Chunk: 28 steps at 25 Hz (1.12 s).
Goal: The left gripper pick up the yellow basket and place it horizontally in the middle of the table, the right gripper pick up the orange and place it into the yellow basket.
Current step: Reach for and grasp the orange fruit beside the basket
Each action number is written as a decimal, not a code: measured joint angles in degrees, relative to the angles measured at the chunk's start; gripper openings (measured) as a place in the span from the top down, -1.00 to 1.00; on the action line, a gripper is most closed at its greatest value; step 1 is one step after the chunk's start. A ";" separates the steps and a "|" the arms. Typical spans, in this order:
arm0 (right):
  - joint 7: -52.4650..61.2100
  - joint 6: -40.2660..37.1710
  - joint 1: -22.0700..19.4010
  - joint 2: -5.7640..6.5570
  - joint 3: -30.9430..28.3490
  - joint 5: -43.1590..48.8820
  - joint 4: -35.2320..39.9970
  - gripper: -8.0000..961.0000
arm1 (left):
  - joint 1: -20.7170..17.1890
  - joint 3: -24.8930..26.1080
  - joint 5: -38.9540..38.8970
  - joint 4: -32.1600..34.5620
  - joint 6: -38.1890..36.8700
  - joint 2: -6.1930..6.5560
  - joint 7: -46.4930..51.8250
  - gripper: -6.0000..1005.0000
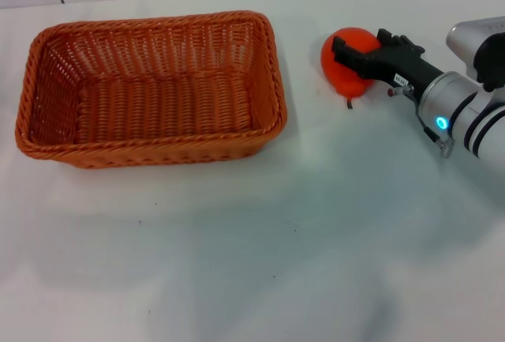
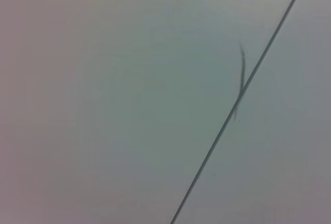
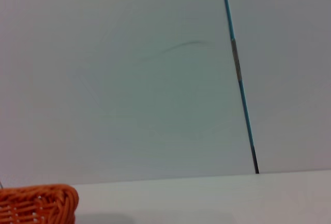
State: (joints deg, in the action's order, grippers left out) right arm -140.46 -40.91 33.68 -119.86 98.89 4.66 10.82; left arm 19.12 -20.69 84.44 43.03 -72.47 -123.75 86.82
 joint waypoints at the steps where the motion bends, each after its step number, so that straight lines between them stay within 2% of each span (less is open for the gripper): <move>1: 0.00 0.20 0.04 -0.05 0.04 0.00 0.00 -0.97 | 0.03 0.01 0.00 0.11 -0.03 0.00 0.00 -0.49; 7: 0.66 1.08 -0.18 -0.20 0.06 -0.05 0.00 -0.97 | 0.18 0.05 -0.04 0.24 -0.14 0.00 -0.03 -0.49; 14: 1.51 1.09 -0.80 -0.20 -0.01 -0.15 -0.49 -0.67 | 0.21 0.08 -0.07 0.24 -0.45 0.00 -0.06 -0.49; 20: 1.55 0.62 -1.26 -0.20 0.16 -0.07 -0.50 -0.27 | -0.10 0.15 -0.52 0.21 -0.97 0.00 -0.08 -0.49; 28: 1.58 -0.86 -1.77 -0.31 0.75 0.01 -0.11 -0.06 | -0.17 0.91 -0.71 0.27 -0.93 0.17 -1.13 -0.49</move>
State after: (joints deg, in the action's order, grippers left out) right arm -138.89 -41.78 31.91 -120.17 99.64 4.67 10.71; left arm 18.95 -19.77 83.73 43.30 -73.40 -123.58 85.69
